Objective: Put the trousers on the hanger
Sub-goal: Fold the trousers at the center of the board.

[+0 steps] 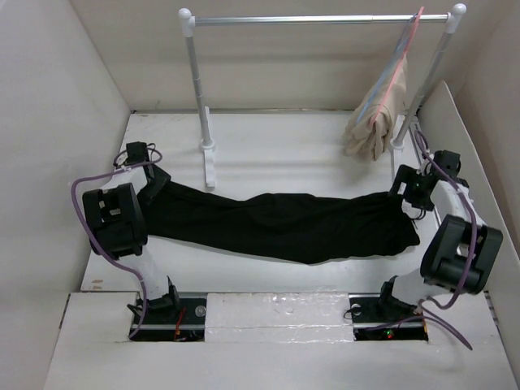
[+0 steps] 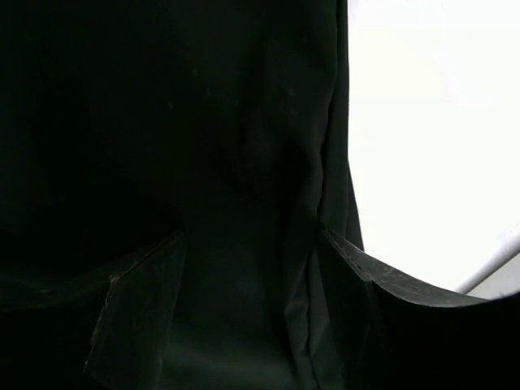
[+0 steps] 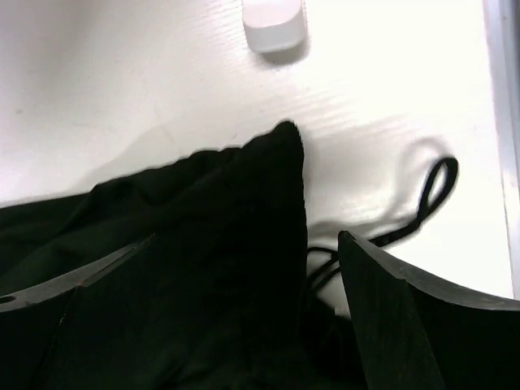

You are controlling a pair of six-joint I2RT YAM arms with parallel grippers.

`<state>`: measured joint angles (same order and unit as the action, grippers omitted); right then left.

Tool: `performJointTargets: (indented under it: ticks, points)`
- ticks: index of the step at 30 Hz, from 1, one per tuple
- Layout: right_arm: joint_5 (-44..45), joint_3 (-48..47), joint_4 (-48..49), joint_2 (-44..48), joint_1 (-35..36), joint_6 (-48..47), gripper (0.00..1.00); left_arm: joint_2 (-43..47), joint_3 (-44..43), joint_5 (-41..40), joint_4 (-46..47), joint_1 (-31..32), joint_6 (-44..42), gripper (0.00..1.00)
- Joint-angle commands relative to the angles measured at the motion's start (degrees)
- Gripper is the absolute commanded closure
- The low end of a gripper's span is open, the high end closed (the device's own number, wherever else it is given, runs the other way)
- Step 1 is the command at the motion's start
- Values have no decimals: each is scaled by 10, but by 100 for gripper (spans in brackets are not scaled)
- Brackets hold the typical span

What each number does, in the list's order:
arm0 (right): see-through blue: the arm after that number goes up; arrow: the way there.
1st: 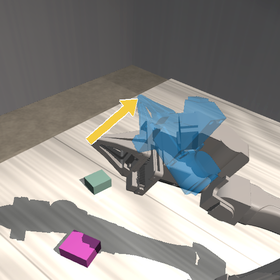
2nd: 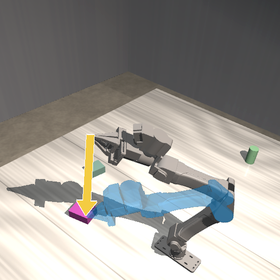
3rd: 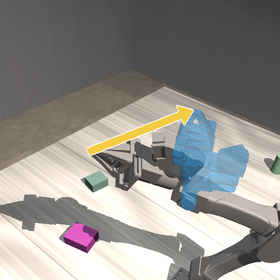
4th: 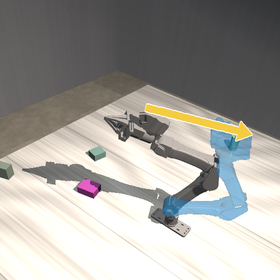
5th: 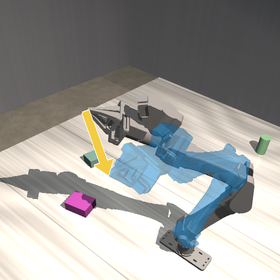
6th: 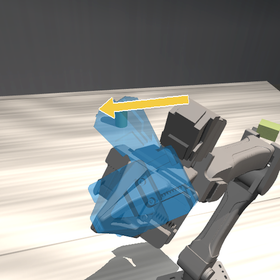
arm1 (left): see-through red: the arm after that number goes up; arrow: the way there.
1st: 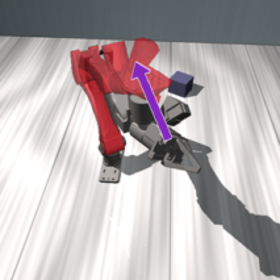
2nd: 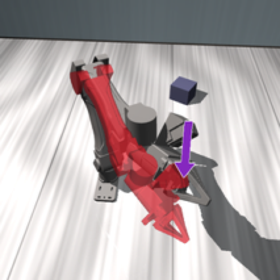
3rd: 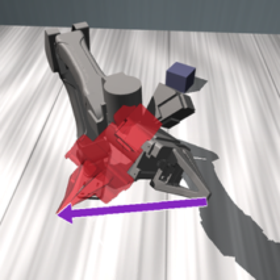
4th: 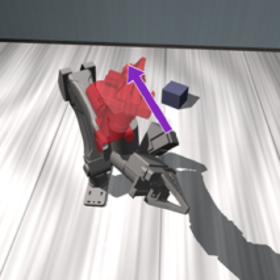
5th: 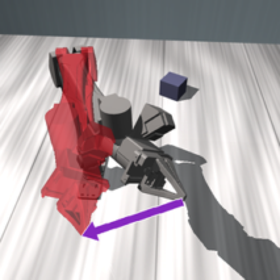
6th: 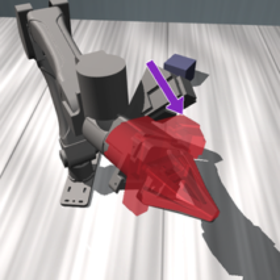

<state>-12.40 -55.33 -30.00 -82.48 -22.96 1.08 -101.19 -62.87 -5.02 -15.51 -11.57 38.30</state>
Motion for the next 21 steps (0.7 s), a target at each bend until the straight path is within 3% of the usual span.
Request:
performJointTargets:
  ticks: [1, 5, 6, 8, 9, 11, 12, 14, 18, 19, 20, 21]
  points:
    - [23, -23, 26, -32, 10, -31, 7, -8, -28, 2, 16, -6, 11, 38]
    - [14, -12, 61, -87, -1, -12, 9, -6, 0, -3, 26, -48, 33, 38]
    - [11, -13, 63, -96, -1, -12, 14, -3, 12, -3, 27, -57, 33, 38]
    - [19, -19, 64, -110, -1, -12, 31, 3, 20, -12, 24, -78, 33, 38]
    - [24, -18, 67, -116, -6, -12, 50, 6, 32, -19, 24, -99, 34, 38]
    - [33, -12, 71, -115, -14, -12, 70, 14, 49, -21, 28, -121, 40, 38]
    - [36, -8, 72, -110, -19, 5, 88, 20, 66, -25, 31, -136, 42, 38]
    - [44, -3, 71, -99, -42, 8, 99, 36, 80, -39, 33, -137, 47, 38]
    - [51, -4, 79, -61, -61, 6, 99, 69, 93, -32, 37, -137, 50, 38]
    - [42, -11, 75, -59, -61, 6, 95, 79, 91, -25, 36, -137, 51, 37]
    - [35, -15, 70, -59, -61, 7, 90, 85, 89, -18, 36, -137, 52, 37]
    - [30, -21, 69, -59, -55, 8, 70, 92, 82, -14, 36, -130, 52, 36]
